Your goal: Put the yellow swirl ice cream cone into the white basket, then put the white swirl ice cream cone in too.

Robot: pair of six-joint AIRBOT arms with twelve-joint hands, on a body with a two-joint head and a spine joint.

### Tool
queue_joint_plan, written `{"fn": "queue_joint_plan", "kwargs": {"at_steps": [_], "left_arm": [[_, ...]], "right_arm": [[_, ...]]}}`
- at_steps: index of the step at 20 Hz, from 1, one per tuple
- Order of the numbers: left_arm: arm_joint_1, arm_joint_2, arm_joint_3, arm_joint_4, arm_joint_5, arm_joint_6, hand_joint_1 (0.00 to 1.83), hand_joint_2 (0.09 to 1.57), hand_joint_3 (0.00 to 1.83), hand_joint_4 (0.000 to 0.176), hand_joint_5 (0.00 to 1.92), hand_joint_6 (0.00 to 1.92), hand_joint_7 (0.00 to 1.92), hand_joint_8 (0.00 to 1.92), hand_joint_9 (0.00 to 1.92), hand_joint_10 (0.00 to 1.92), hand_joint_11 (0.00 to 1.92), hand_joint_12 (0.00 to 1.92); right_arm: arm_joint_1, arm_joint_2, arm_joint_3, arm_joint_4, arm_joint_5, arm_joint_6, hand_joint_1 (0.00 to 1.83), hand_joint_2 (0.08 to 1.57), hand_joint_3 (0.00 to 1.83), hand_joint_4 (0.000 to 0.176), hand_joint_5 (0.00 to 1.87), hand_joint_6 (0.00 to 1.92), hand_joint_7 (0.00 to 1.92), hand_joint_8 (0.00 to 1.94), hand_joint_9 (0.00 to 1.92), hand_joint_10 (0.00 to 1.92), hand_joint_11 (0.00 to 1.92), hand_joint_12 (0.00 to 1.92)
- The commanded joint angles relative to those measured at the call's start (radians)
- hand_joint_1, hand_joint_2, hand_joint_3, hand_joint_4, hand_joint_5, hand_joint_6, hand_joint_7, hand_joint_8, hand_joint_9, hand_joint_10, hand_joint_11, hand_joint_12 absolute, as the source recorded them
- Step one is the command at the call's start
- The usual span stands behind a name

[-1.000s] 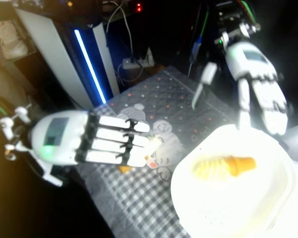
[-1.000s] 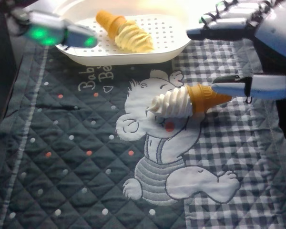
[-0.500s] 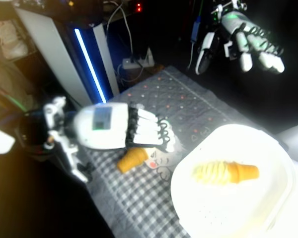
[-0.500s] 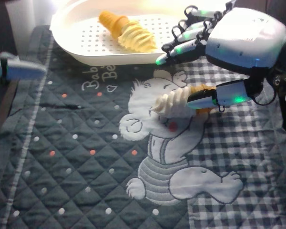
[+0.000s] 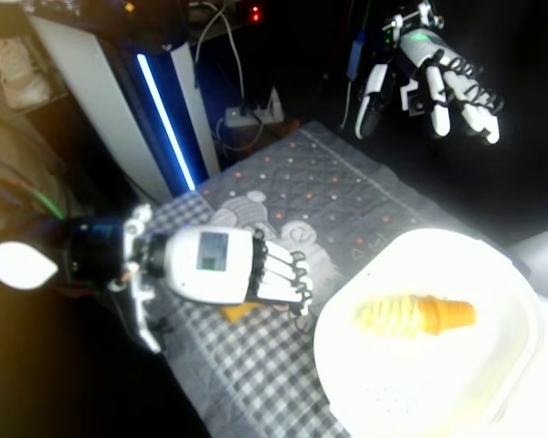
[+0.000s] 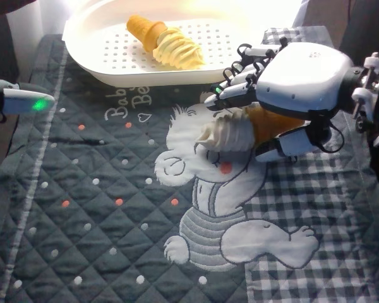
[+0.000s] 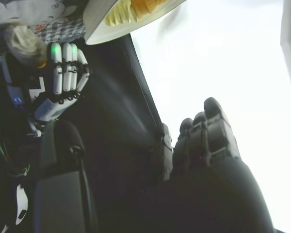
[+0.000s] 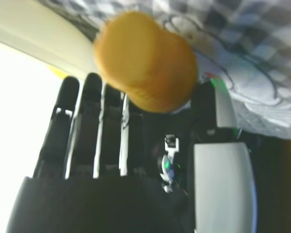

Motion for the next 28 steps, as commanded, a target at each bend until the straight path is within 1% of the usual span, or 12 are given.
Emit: {"fn": "queue_joint_plan", "kwargs": {"at_steps": [1,3,4,5,7,9,17,20,22,23,27,28], "left_arm": [[-0.006,0.001,0.001,-0.016,-0.134,-0.004,0.89,0.9,0.0,0.102,0.23,0.0,0.06,0.0,0.03,0.0,0.0,0.2],[-0.003,0.002,0.002,-0.021,-0.134,-0.004,0.86,0.9,0.0,0.103,0.24,0.0,0.08,0.0,0.05,0.0,0.0,0.26],[-0.003,0.003,0.003,-0.023,-0.135,-0.004,0.86,0.89,0.0,0.103,0.24,0.0,0.07,0.0,0.05,0.0,0.0,0.26],[-0.002,0.003,0.003,-0.024,-0.135,-0.004,0.85,0.9,0.0,0.104,0.24,0.0,0.08,0.0,0.06,0.0,0.0,0.27],[-0.002,0.003,0.003,-0.025,-0.137,-0.004,0.85,0.91,0.0,0.099,0.24,0.0,0.08,0.0,0.06,0.0,0.0,0.3],[-0.001,0.002,0.003,-0.026,-0.14,-0.006,0.86,0.92,0.0,0.098,0.24,0.0,0.07,0.0,0.03,0.01,0.0,0.03],[0.002,0.0,0.005,-0.03,-0.151,-0.012,0.88,0.93,0.0,0.08,0.27,0.01,0.11,0.01,0.05,0.01,0.04,0.02],[-0.005,-0.026,0.019,-0.029,-0.145,-0.013,0.9,0.92,0.0,0.088,0.28,0.01,0.12,0.01,0.07,0.01,0.03,0.01],[-0.015,-0.037,0.027,-0.025,-0.142,-0.019,0.88,0.92,0.0,0.081,0.3,0.01,0.13,0.01,0.07,0.01,0.02,0.01],[-0.005,-0.032,0.027,-0.025,-0.151,-0.033,0.9,0.92,0.0,0.066,0.31,0.01,0.13,0.01,0.08,0.02,0.07,0.03],[-0.015,-0.051,0.043,-0.003,-0.139,-0.053,0.94,0.91,0.0,0.077,0.31,0.01,0.15,0.01,0.1,0.02,0.05,0.03],[-0.036,-0.067,0.051,0.02,-0.122,-0.053,0.91,0.9,0.0,0.087,0.34,0.0,0.18,0.0,0.14,0.0,0.0,0.34]], "right_arm": [[0.011,-0.006,0.005,0.037,0.09,0.0,0.92,0.95,0.01,0.048,0.44,0.01,0.46,0.0,0.49,0.0,0.09,0.91],[0.011,-0.009,0.009,0.045,0.09,0.0,0.93,0.96,0.0,0.04,0.47,0.0,0.5,0.0,0.54,0.01,0.13,0.95],[0.011,-0.01,0.011,0.051,0.09,0.0,1.0,0.97,0.0,0.0,0.61,0.01,0.71,0.16,0.62,0.93,0.45,1.57],[0.011,-0.009,0.011,0.058,0.09,0.0,1.08,0.97,0.0,0.0,0.79,0.02,0.9,0.33,0.76,1.18,0.63,1.63],[0.011,-0.009,0.01,0.061,0.09,0.0,1.3,1.04,0.01,0.0,0.9,0.03,1.03,0.77,0.85,1.2,0.72,1.62],[0.011,-0.009,0.01,0.072,0.09,0.0,1.28,1.05,0.0,0.0,1.09,0.63,1.19,0.8,1.08,1.19,0.92,1.62],[0.011,0.009,0.064,0.225,0.336,0.128,1.18,1.08,0.0,0.0,1.06,0.84,1.07,1.62,1.1,1.92,1.14,1.92],[0.016,-0.018,0.138,0.389,0.465,0.157,1.28,1.05,0.0,0.0,1.08,0.65,1.2,0.82,1.14,0.94,0.6,1.16],[0.11,-0.06,0.194,0.41,0.437,0.155,1.27,1.04,0.0,0.0,1.06,0.78,1.32,0.47,1.32,0.44,0.94,1.11],[0.161,-0.098,0.236,0.403,0.396,0.155,1.37,1.02,0.0,0.0,1.09,0.66,1.37,0.22,1.22,0.83,1.02,1.03],[0.291,-0.267,0.42,0.298,0.145,0.151,1.29,1.01,0.0,0.0,1.13,0.69,1.5,0.07,1.38,0.31,1.15,0.87],[0.306,-0.306,0.46,0.243,0.055,0.149,1.38,1.0,0.0,0.0,1.12,0.66,1.44,0.02,1.28,0.64,1.17,0.71]]}}
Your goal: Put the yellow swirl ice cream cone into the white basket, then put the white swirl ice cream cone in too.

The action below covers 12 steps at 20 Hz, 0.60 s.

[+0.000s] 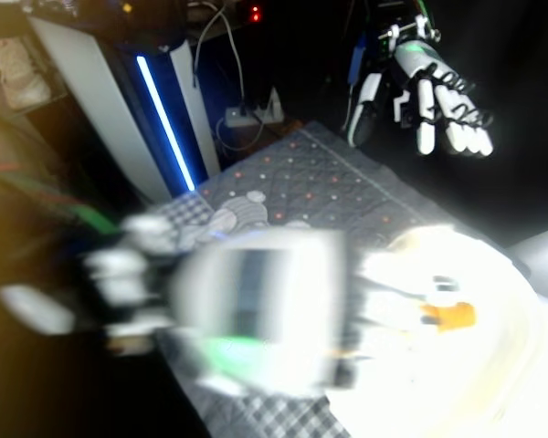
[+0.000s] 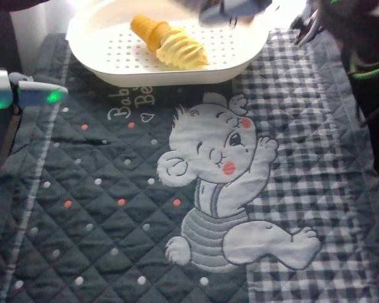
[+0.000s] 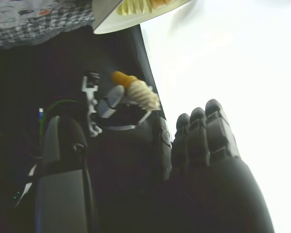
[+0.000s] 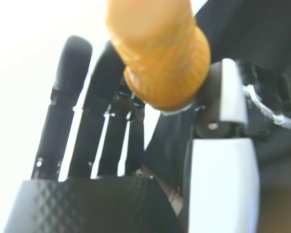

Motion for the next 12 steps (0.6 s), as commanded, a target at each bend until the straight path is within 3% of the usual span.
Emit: {"fn": "queue_joint_plan", "kwargs": {"at_steps": [1,2,3,4,5,6,7,8,9,10,11,12], "left_arm": [[-0.023,-0.013,0.005,0.019,-0.113,-0.004,0.91,0.9,0.0,0.087,0.34,0.0,0.18,0.0,0.14,0.0,0.0,0.34],[-0.029,-0.018,0.007,0.026,-0.11,-0.004,0.91,0.9,0.0,0.076,0.35,0.0,0.18,0.0,0.14,0.0,0.0,0.35],[-0.037,-0.024,0.008,0.033,-0.11,-0.004,0.92,0.9,0.0,0.065,0.35,0.0,0.19,0.0,0.15,0.0,0.0,0.47],[-0.039,-0.025,0.008,0.035,-0.113,-0.004,0.92,0.9,0.0,0.067,0.35,0.0,0.2,0.0,0.16,0.0,0.0,0.53],[-0.041,-0.025,0.007,0.036,-0.119,-0.004,0.93,0.89,0.0,0.062,0.37,0.01,0.19,0.0,0.16,0.0,0.0,0.55],[-0.04,-0.025,0.007,0.036,-0.125,-0.008,0.91,0.9,0.0,0.069,0.36,0.0,0.17,0.01,0.14,0.01,0.0,0.4],[-0.04,-0.025,0.007,0.036,-0.126,-0.009,0.91,0.9,0.0,0.069,0.35,0.0,0.16,0.0,0.13,0.01,0.0,0.34],[-0.04,-0.025,0.007,0.036,-0.126,-0.009,0.91,0.91,0.0,0.06,0.35,0.0,0.14,0.0,0.12,0.0,0.0,0.18],[-0.038,-0.025,0.007,0.036,-0.129,-0.011,0.91,0.91,0.0,0.06,0.35,0.0,0.14,0.0,0.12,0.0,0.0,0.18],[-0.033,-0.025,0.007,0.036,-0.133,-0.015,0.92,0.9,0.0,0.06,0.37,0.0,0.16,0.0,0.14,0.0,0.0,0.31],[-0.028,-0.023,0.006,0.034,-0.142,-0.02,0.91,0.9,0.0,0.059,0.36,0.0,0.15,0.0,0.13,0.0,0.0,0.36],[-0.026,-0.022,0.005,0.034,-0.148,-0.023,0.92,0.9,0.0,0.063,0.36,0.0,0.14,0.0,0.12,0.0,0.0,0.41]], "right_arm": [[0.023,-0.025,0.031,0.002,-0.01,-0.002,1.38,1.0,0.0,0.0,1.12,0.66,1.44,0.02,1.28,0.64,1.17,0.71],[0.024,-0.048,0.053,-0.015,-0.043,-0.004,1.4,1.01,0.0,0.0,1.11,0.67,1.42,0.0,1.17,0.89,1.1,0.79],[0.024,-0.074,0.074,-0.05,-0.084,-0.004,1.4,1.01,0.0,0.0,1.14,0.6,1.42,0.03,1.18,0.85,0.99,0.82],[0.024,-0.077,0.075,-0.061,-0.092,-0.004,1.41,1.01,0.0,0.0,1.16,0.46,1.35,0.29,1.18,0.89,0.94,0.93],[0.024,-0.08,0.073,-0.073,-0.101,-0.004,1.21,0.99,0.0,0.0,0.9,0.14,1.12,0.15,1.06,0.6,0.83,1.1],[0.024,-0.083,0.072,-0.085,-0.114,-0.004,0.96,0.95,0.0,0.043,0.57,0.03,0.74,0.03,0.84,0.4,0.61,1.22],[0.024,-0.085,0.074,-0.092,-0.118,-0.004,0.86,0.92,0.0,0.094,0.38,0.0,0.51,0.01,0.76,0.33,0.49,1.32],[0.024,-0.085,0.074,-0.092,-0.118,-0.004,0.75,0.87,0.0,0.16,0.11,0.0,0.28,0.0,0.34,0.11,0.05,1.22],[0.024,-0.083,0.072,-0.091,-0.117,-0.004,0.75,0.87,0.0,0.16,0.11,0.0,0.28,0.0,0.34,0.11,0.05,1.22],[0.024,-0.083,0.07,-0.089,-0.105,0.004,0.67,0.85,0.0,0.175,0.01,0.0,0.06,0.01,0.12,0.02,0.0,0.64],[0.024,-0.079,0.062,-0.078,-0.073,0.018,0.65,0.84,0.0,0.176,0.0,0.0,0.02,0.0,0.18,0.01,0.0,0.9],[0.024,-0.064,0.045,-0.063,-0.038,0.03,0.66,0.84,0.0,0.176,0.0,0.0,0.0,0.0,0.14,0.0,0.0,0.88]]}}
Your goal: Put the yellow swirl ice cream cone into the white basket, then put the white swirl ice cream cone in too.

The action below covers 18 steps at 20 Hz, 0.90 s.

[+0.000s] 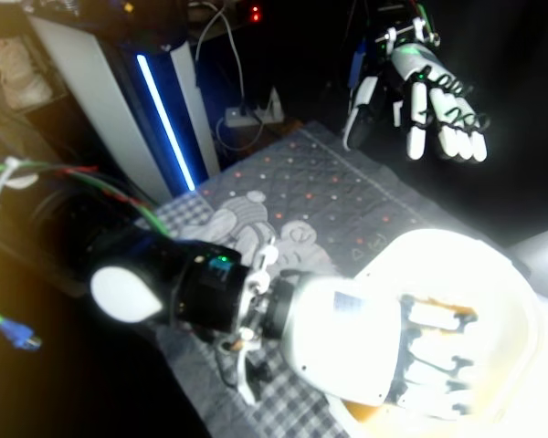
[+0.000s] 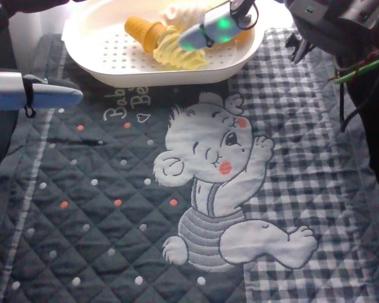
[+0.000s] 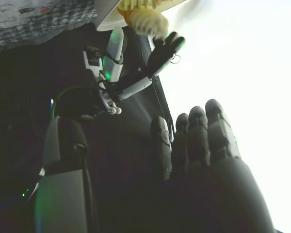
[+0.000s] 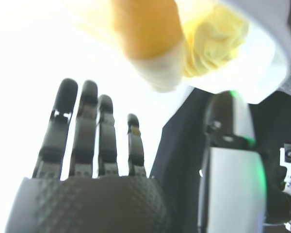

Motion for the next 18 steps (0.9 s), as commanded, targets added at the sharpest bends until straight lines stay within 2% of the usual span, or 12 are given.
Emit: {"fn": "queue_joint_plan", "kwargs": {"at_steps": [1,2,3,5,6,8,9,11,13,15,16,18], "left_arm": [[-0.009,0.006,-0.004,-0.016,-0.141,-0.009,0.93,0.89,0.0,0.066,0.35,0.0,0.13,0.0,0.1,0.01,0.0,0.29],[-0.005,0.011,-0.009,-0.019,-0.155,-0.009,0.93,0.89,0.0,0.066,0.35,0.0,0.13,0.0,0.1,0.01,0.0,0.29],[0.005,0.022,-0.019,-0.025,-0.178,-0.011,0.95,0.88,0.0,0.069,0.33,0.01,0.11,0.01,0.05,0.0,0.0,0.02],[0.035,0.043,-0.04,-0.044,-0.239,-0.012,0.93,0.86,0.0,0.085,0.31,0.0,0.14,0.01,0.01,0.0,0.0,0.0],[0.049,0.053,-0.05,-0.052,-0.266,-0.012,0.93,0.86,0.0,0.085,0.31,0.0,0.14,0.01,0.01,0.0,0.0,0.0],[0.086,0.087,-0.081,-0.078,-0.344,-0.013,0.92,0.86,0.0,0.031,0.36,0.01,0.15,0.01,0.15,0.0,0.0,0.65],[0.113,0.1,-0.093,-0.094,-0.386,-0.013,0.92,0.86,0.0,0.032,0.37,0.0,0.15,0.0,0.16,0.0,0.0,0.78],[0.17,0.108,-0.108,-0.126,-0.474,-0.025,0.93,0.89,0.01,0.051,0.32,0.02,0.13,0.01,0.06,0.04,0.0,0.17],[0.204,0.109,-0.108,-0.133,-0.519,-0.074,0.91,0.92,0.01,0.04,0.29,0.0,0.12,0.0,0.04,0.01,0.0,0.01],[0.234,0.104,-0.112,-0.135,-0.545,-0.115,0.86,0.94,0.0,0.05,0.24,0.0,0.1,0.0,0.07,0.01,0.0,0.33],[0.256,0.103,-0.121,-0.146,-0.574,-0.119,0.88,0.92,0.0,0.076,0.22,0.0,0.09,0.0,0.05,0.0,0.0,0.45],[0.318,0.103,-0.143,-0.188,-0.655,-0.129,0.92,0.91,0.0,0.059,0.15,0.0,0.11,0.0,0.04,0.0,0.0,0.35]], "right_arm": [[0.012,0.027,-0.014,0.039,0.187,0.039,0.68,0.86,0.0,0.176,0.0,0.0,0.0,0.0,0.09,0.02,0.0,0.67],[0.012,0.061,-0.047,0.061,0.245,0.068,0.68,0.86,0.0,0.176,0.0,0.0,0.0,0.0,0.09,0.02,0.0,0.67],[0.012,0.098,-0.101,0.097,0.315,0.071,0.63,0.85,0.0,0.176,0.0,0.0,0.04,0.0,0.05,0.01,0.0,0.36],[0.012,0.193,-0.187,0.167,0.465,0.071,0.73,0.83,0.0,0.175,0.0,0.0,0.04,0.0,0.0,0.0,0.0,0.01],[0.011,0.226,-0.224,0.184,0.519,0.071,0.73,0.83,0.0,0.175,0.0,0.0,0.04,0.0,0.0,0.0,0.0,0.01],[-0.022,0.316,-0.325,0.227,0.664,0.071,0.75,0.87,0.01,0.176,0.02,0.01,0.04,0.0,0.0,0.0,0.0,0.0],[-0.056,0.346,-0.366,0.243,0.745,0.071,0.75,0.88,0.01,0.175,0.02,0.01,0.06,0.01,0.01,0.01,0.01,0.0],[-0.143,0.389,-0.42,0.291,0.862,0.069,0.71,0.92,0.01,0.162,0.04,0.0,0.14,0.01,0.06,0.01,0.0,0.0],[-0.266,0.435,-0.478,0.38,0.964,0.05,0.72,0.95,0.01,0.157,0.07,0.01,0.15,0.0,0.04,0.0,0.0,0.0],[-0.397,0.482,-0.55,0.48,1.087,0.014,0.77,0.9,0.0,0.154,0.09,0.01,0.15,0.0,0.02,0.0,0.0,0.0],[-0.47,0.511,-0.597,0.528,1.148,-0.015,0.72,0.91,0.0,0.156,0.04,0.0,0.14,0.0,0.04,0.01,0.0,0.0],[-0.566,0.556,-0.661,0.591,1.253,-0.059,0.66,0.9,0.0,0.165,0.07,0.01,0.16,0.01,0.08,0.02,0.0,0.0]]}}
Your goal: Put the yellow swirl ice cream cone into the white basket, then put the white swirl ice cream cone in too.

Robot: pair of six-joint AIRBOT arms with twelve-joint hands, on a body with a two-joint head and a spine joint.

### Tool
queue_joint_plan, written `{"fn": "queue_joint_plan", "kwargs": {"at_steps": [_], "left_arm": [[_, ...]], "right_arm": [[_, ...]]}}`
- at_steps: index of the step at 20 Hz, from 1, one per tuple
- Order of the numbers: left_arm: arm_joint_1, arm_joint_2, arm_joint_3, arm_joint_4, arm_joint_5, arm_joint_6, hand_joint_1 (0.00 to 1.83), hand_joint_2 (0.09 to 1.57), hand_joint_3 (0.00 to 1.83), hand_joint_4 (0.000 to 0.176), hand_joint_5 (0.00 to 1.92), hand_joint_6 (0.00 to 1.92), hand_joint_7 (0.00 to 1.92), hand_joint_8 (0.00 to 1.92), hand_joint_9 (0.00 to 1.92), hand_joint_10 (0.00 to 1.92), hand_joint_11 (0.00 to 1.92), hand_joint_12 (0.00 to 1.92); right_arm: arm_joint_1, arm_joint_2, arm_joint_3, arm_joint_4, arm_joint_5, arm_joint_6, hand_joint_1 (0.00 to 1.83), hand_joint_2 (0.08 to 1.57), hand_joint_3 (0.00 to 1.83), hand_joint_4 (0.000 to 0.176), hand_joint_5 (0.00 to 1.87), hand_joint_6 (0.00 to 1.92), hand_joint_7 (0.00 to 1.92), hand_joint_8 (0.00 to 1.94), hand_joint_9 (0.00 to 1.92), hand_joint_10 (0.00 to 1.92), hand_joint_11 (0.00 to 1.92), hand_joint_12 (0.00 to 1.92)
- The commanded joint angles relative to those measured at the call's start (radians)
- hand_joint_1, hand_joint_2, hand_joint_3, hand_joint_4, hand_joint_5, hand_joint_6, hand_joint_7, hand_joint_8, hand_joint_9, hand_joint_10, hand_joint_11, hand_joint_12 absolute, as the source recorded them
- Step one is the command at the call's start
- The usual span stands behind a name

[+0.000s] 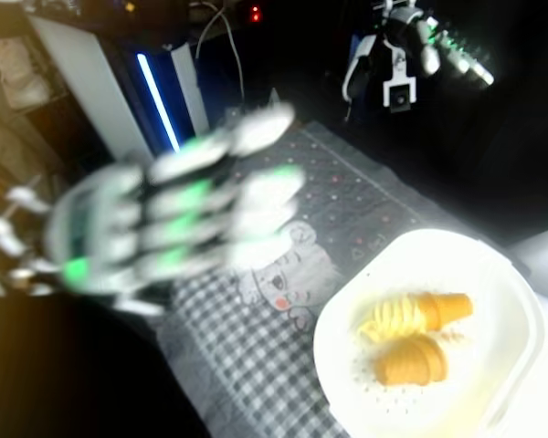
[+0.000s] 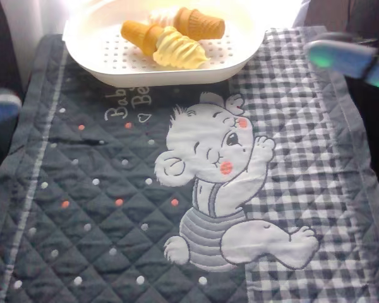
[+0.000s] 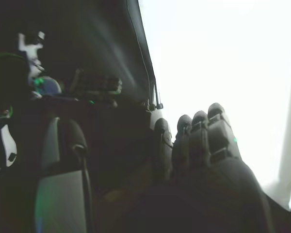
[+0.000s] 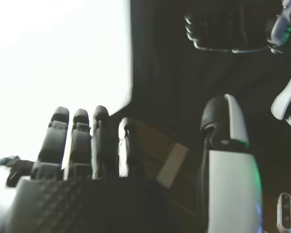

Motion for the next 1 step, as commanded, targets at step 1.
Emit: {"fn": "queue_joint_plan", "kwargs": {"at_steps": [1], "left_arm": [[0.005,-0.006,-0.003,-0.019,-0.195,-0.026,0.77,0.9,0.0,0.059,0.11,0.0,0.08,0.0,0.06,0.0,0.0,0.6]], "right_arm": [[-0.005,0.004,-0.013,0.02,0.183,-0.004,0.66,0.88,0.0,0.174,0.09,0.01,0.19,0.01,0.14,0.02,0.02,0.01]]}}
